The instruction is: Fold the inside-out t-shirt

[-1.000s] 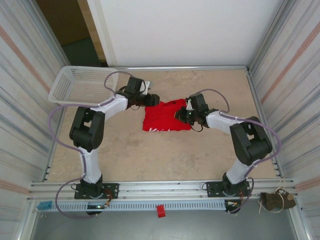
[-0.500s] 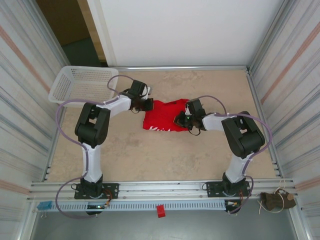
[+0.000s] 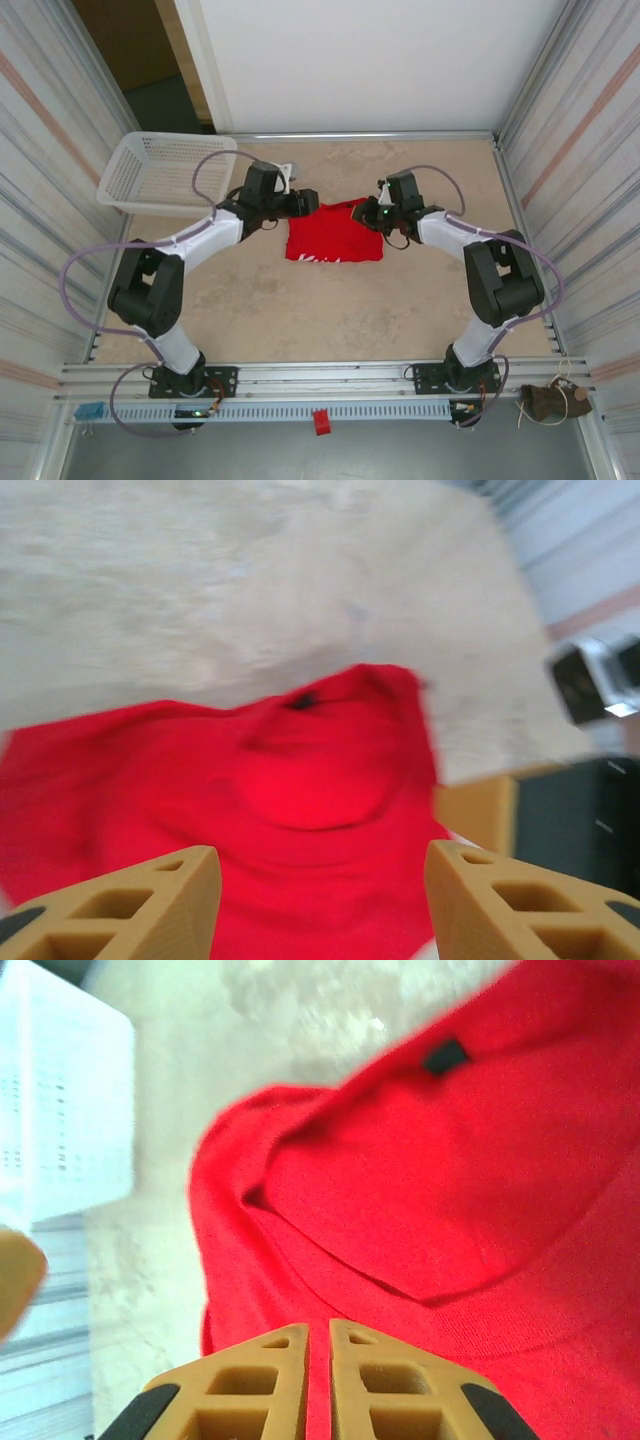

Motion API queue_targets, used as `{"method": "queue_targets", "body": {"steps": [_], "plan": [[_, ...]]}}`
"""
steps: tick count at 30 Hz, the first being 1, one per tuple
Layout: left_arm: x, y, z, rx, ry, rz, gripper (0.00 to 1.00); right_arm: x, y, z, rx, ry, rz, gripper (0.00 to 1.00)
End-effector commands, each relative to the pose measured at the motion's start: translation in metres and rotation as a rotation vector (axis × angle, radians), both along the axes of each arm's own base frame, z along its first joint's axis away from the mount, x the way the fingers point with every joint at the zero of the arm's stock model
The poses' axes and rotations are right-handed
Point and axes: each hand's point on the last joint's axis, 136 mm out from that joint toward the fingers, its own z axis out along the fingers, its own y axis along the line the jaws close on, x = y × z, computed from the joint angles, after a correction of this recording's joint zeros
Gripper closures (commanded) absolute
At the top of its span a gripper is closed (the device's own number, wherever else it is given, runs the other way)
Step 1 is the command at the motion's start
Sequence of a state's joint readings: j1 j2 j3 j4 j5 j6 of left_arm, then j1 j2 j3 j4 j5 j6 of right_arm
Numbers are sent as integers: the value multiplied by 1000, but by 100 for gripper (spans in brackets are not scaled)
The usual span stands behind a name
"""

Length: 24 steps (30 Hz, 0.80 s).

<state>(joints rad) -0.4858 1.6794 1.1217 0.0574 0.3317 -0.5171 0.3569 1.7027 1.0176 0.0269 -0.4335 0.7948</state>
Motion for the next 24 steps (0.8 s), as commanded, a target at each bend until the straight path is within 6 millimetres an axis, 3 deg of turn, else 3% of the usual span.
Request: {"method": "queue_targets", "body": {"steps": [1, 8, 11, 15, 17, 19, 22, 24], "plan": [[-17, -12, -30, -110, 101, -17, 44, -16, -7, -25, -11, 76, 23, 88], [-28, 4, -104, -71, 208, 45, 44, -35, -20, -79, -32, 167, -22, 89], [-23, 0, -101, -81, 206, 33, 44, -35, -22, -75, -11, 172, -8, 89], [-13, -11, -57, -100, 140, -14, 44, -26, -36, -35, -20, 88, -8, 86], [-8, -14, -39, -90, 105, -30, 43, -21, -49, -19, -42, 53, -26, 79], [0, -11, -32, -57, 90, -32, 42, -17, -69, -17, -98, 53, -63, 55], [13, -5, -42, -41, 116, -25, 42, -12, -93, -24, -126, 79, -112, 33], [19, -1, -58, -20, 151, -24, 42, -8, -102, -34, -136, 105, -123, 27]]}}
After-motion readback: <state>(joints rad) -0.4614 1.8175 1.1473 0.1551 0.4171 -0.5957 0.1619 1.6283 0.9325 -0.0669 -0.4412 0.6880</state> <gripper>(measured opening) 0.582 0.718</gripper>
